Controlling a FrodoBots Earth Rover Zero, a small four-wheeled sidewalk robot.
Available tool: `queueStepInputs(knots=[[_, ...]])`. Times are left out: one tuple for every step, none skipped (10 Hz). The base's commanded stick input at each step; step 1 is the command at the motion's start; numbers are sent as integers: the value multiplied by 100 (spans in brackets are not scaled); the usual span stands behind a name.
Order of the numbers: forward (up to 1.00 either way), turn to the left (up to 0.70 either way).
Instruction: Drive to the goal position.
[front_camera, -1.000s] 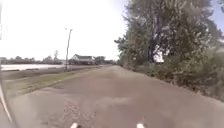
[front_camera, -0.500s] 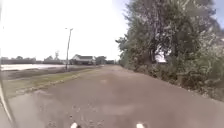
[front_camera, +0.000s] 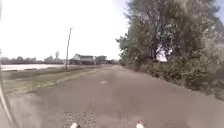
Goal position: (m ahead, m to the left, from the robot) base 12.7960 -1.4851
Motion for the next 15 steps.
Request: queueStepInputs(knots=[[70, 0], [70, 0], [70, 0], [70, 0], [70, 0], [70, 0], [70, 0], [70, 0], [70, 0], [70, 0], [70, 0], [70, 0], [70, 0], [70, 0], [70, 0]])
